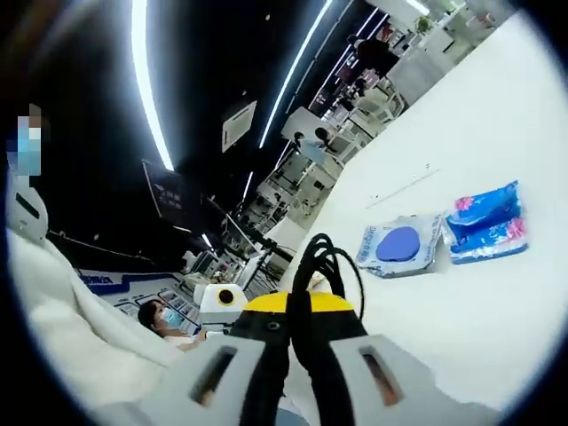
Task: Arrange the tabletop items into an orderly group along one side of the table until the central work area is clear of visible clutter.
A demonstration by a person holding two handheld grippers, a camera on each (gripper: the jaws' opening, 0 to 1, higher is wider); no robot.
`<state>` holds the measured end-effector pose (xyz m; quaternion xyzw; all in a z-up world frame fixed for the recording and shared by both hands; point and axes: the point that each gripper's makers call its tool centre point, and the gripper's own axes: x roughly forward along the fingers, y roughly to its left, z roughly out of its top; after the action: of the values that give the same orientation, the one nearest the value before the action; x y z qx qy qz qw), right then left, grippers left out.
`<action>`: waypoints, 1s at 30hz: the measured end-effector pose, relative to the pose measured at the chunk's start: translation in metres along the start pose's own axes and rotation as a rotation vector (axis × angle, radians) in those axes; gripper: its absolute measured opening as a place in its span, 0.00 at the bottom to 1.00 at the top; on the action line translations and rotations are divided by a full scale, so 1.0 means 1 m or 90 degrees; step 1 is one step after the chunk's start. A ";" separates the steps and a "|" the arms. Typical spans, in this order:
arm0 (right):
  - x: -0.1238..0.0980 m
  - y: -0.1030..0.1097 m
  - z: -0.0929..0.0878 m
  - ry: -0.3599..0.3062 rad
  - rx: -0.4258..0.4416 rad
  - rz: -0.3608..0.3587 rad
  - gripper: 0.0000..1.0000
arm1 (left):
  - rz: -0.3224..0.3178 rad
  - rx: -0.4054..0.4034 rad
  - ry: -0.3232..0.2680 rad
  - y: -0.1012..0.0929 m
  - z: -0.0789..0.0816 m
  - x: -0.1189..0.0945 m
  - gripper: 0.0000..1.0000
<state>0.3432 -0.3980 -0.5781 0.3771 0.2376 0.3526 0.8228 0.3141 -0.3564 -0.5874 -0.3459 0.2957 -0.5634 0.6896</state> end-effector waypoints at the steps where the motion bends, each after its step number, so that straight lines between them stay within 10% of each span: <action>1: -0.001 0.000 -0.002 -0.002 0.006 0.001 0.02 | 0.004 -0.006 -0.001 0.003 0.001 0.004 0.00; 5: -0.007 0.009 0.006 -0.037 0.048 0.029 0.02 | 0.079 -0.035 -0.006 0.031 -0.005 0.009 0.07; 10: -0.012 0.031 0.023 -0.062 0.033 0.064 0.02 | 0.071 -0.109 -0.016 0.035 -0.014 0.015 0.76; 14: -0.013 0.051 0.031 -0.075 0.048 0.119 0.02 | 0.000 -0.133 0.002 0.015 -0.021 0.029 0.63; 17: -0.011 0.047 0.030 -0.078 0.035 0.103 0.02 | -0.082 -0.167 -0.003 -0.007 -0.018 0.034 0.32; 21: -0.014 0.028 0.030 -0.098 0.078 0.070 0.02 | -0.063 -0.109 -0.003 -0.002 -0.017 0.032 0.01; 30: -0.025 0.029 0.042 -0.149 0.121 0.095 0.02 | -0.114 -0.172 -0.034 -0.013 -0.008 0.039 0.00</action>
<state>0.3431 -0.4225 -0.5268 0.5088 0.1434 0.3424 0.7768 0.3073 -0.3976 -0.5820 -0.4756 0.3183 -0.5678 0.5916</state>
